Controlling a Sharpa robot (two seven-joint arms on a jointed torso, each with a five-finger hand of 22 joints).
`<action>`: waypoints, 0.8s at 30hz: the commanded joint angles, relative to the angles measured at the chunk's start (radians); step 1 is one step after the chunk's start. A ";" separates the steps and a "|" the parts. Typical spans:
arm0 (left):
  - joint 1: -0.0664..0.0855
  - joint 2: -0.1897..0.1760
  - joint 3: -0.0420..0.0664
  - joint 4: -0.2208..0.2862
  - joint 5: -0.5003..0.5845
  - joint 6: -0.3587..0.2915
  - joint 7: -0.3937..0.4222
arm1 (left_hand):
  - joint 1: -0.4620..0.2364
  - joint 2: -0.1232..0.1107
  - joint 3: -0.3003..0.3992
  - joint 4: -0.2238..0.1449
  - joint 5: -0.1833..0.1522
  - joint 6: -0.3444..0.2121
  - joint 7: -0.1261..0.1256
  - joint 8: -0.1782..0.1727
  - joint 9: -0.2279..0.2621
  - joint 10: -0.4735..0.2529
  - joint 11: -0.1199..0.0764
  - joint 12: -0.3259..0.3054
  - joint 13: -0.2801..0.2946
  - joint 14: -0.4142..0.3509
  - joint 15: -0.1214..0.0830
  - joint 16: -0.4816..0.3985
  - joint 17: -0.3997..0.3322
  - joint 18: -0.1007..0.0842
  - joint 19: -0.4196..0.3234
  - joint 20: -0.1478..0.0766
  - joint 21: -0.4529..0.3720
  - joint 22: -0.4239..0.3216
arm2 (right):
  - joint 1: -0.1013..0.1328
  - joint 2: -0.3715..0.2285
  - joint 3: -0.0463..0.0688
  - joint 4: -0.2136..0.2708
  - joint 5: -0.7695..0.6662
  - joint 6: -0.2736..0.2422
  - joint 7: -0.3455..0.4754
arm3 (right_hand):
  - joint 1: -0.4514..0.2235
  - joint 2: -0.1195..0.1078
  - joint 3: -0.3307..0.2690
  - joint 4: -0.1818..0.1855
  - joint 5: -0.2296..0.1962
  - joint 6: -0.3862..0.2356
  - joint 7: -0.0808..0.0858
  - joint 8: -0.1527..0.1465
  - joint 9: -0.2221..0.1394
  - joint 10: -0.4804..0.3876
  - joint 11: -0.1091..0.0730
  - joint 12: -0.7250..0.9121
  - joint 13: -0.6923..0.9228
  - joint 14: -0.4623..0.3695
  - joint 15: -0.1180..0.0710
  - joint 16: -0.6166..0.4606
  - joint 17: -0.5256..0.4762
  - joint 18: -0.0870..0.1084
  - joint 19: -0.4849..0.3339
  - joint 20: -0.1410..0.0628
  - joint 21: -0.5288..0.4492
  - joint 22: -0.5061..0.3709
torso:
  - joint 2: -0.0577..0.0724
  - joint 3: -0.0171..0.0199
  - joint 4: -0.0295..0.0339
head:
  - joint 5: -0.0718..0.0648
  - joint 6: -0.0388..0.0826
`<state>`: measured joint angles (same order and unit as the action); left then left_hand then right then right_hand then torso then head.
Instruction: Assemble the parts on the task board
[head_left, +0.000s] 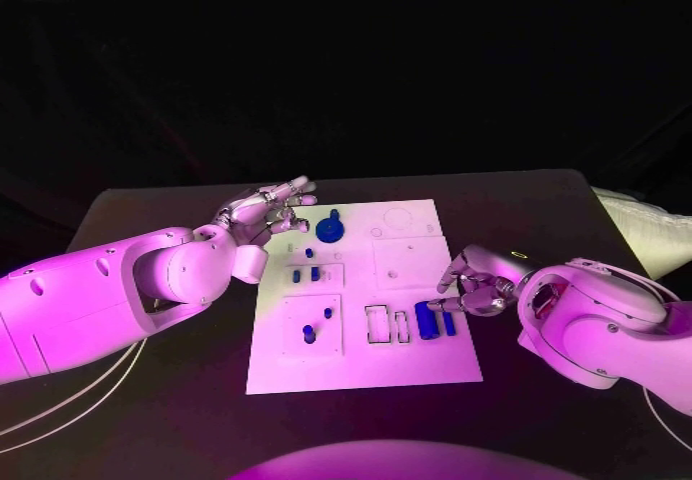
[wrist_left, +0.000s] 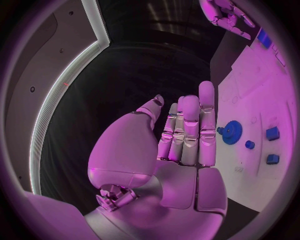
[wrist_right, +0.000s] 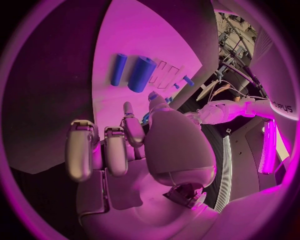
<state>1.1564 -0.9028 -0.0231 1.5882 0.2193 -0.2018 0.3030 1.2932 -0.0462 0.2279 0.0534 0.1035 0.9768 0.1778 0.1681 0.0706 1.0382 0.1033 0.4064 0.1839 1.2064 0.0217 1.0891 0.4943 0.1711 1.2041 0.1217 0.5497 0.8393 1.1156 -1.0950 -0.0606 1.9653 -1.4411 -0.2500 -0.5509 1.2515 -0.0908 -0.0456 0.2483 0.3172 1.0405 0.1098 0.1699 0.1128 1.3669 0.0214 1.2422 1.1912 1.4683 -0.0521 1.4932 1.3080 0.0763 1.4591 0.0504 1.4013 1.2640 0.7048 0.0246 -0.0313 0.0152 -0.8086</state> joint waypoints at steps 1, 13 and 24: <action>-0.001 0.001 0.000 0.000 -0.004 0.018 0.004 | -0.001 0.000 -0.006 -0.001 0.005 -0.006 0.001 0.006 -0.002 -0.006 -0.001 0.004 0.000 -0.009 0.000 0.001 -0.001 0.011 -0.004 0.000 0.000 -0.001 | -0.006 0.007 0.000 0.000 -0.051 0.062 -0.037 | -0.001 0.012 -0.007 0.002 -0.006 0.004 -0.003 0.005 0.002 0.003 0.002 0.007 0.003 0.075 0.001 0.005 0.107 -0.014 0.011 0.000 0.004 0.004 | 0.000 -0.0006 -0.0001 | 0.002 -0.002; -0.001 -0.002 -0.001 0.001 -0.006 0.019 0.003 | -0.001 0.000 -0.006 -0.001 0.005 -0.006 0.001 0.006 -0.002 -0.006 -0.001 0.004 0.000 -0.009 0.000 0.001 -0.001 0.011 -0.004 0.000 0.000 -0.001 | -0.027 0.041 -0.001 -0.014 -0.063 0.096 -0.039 | 0.003 0.019 -0.015 0.008 0.000 0.008 -0.005 0.010 0.006 0.007 0.001 0.016 0.018 0.075 0.001 0.005 0.108 -0.014 0.011 0.000 0.005 0.006 | 0.001 -0.0007 -0.0013 | 0.006 -0.010; -0.001 -0.002 -0.001 0.001 -0.007 0.020 0.002 | -0.001 0.000 -0.006 -0.001 0.005 -0.006 0.001 0.006 -0.002 -0.006 -0.001 0.004 0.000 -0.009 0.000 0.001 -0.001 0.011 -0.004 0.000 0.000 -0.001 | -0.048 0.072 -0.001 -0.037 -0.071 0.122 -0.040 | 0.007 0.023 -0.019 0.009 0.004 0.011 -0.006 0.014 0.009 0.010 0.000 0.020 0.025 0.075 0.000 0.005 0.107 -0.014 0.011 0.000 0.007 0.008 | 0.000 -0.0011 -0.0006 | 0.009 -0.015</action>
<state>1.1561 -0.9057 -0.0243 1.5876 0.2172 -0.2010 0.3018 1.2932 -0.0462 0.2279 0.0534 0.1035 0.9767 0.1778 0.1681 0.0706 1.0382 0.1033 0.4064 0.1839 1.2065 0.0217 1.0891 0.4944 0.1711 1.2041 0.1217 0.5497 0.8394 1.0698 -1.0261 -0.0616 1.9298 -1.4926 -0.1604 -0.5825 1.2594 -0.0750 -0.0607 0.2580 0.3172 1.0467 0.1035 0.1778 0.1209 1.3669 0.0215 1.2567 1.2167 1.4683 -0.0520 1.4932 1.3077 0.0764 1.4590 0.0504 1.4012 1.2703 0.7051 0.0237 -0.0324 0.0232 -0.8221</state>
